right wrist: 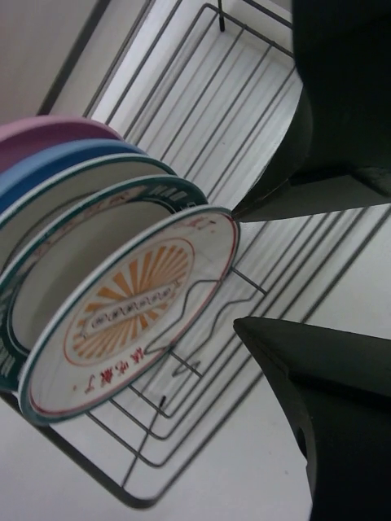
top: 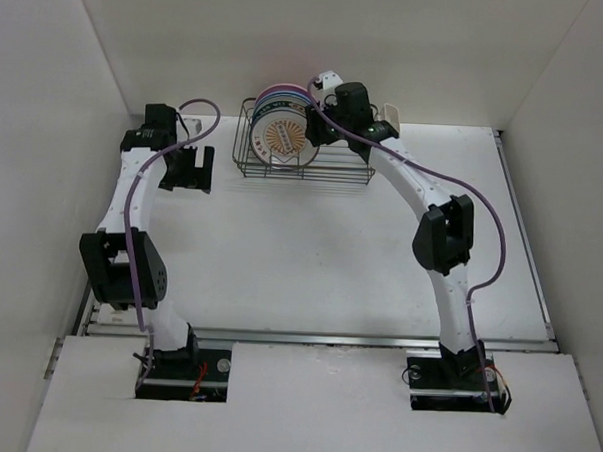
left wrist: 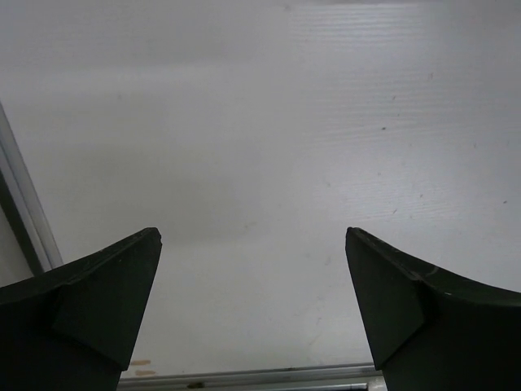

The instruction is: Unload the plates from the dish rack

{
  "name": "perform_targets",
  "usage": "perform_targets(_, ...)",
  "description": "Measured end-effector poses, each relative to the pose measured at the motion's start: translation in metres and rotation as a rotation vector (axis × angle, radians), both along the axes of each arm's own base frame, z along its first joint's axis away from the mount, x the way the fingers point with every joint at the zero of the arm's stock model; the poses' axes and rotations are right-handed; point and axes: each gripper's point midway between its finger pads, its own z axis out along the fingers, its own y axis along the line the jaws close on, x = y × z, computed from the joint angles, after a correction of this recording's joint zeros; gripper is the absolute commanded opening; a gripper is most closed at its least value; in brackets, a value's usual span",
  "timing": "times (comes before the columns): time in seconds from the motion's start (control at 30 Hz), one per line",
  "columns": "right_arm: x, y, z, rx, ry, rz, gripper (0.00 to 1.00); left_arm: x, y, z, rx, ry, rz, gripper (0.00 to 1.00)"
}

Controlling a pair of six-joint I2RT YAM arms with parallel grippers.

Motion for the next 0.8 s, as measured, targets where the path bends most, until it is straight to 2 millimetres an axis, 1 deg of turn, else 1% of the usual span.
perform_targets(0.1,0.015,0.001,-0.006,-0.001,-0.03,-0.03,0.57,0.019,-0.005,-0.006,-0.049,0.008,-0.003,0.94)
perform_targets(0.13,0.02,0.001,-0.006,0.003,-0.043,-0.039,0.55,0.025,-0.007,-0.007,-0.064,0.009,-0.004,0.94)
perform_targets(0.17,0.024,0.002,-0.005,0.008,-0.056,-0.043,0.49,0.029,-0.008,-0.009,-0.076,0.011,-0.002,0.92)
perform_targets(0.23,0.031,0.005,-0.005,0.017,-0.078,-0.044,0.45,0.034,-0.01,-0.014,-0.099,0.022,0.0,0.92)
perform_targets(0.27,0.034,0.007,-0.006,0.023,-0.086,-0.044,0.4,0.036,-0.011,-0.017,-0.107,0.029,0.002,0.92)
perform_targets(0.33,0.041,0.011,-0.011,0.034,-0.1,-0.043,0.37,0.037,-0.013,-0.021,-0.119,0.043,0.001,0.92)
perform_targets(0.43,0.052,0.013,-0.021,0.044,-0.112,-0.053,0.28,0.038,-0.013,-0.026,-0.127,0.056,0.003,0.92)
perform_targets(0.53,0.058,0.013,-0.027,0.062,-0.112,-0.063,0.2,0.04,-0.014,-0.026,-0.128,0.056,0.005,0.92)
perform_targets(0.6,0.061,0.011,-0.028,0.066,-0.114,-0.062,0.15,0.042,-0.014,-0.024,-0.127,0.05,0.005,0.92)
perform_targets(0.63,0.061,0.011,-0.028,0.065,-0.113,-0.06,0.06,0.042,-0.013,-0.023,-0.127,0.049,0.005,0.92)
perform_targets(0.67,0.061,0.011,-0.028,0.064,-0.114,-0.06,0.01,0.043,-0.013,-0.023,-0.127,0.048,0.006,0.92)
perform_targets(0.8,0.062,0.009,-0.028,0.058,-0.118,-0.078,0.0,0.043,-0.013,-0.023,-0.126,0.048,0.006,0.92)
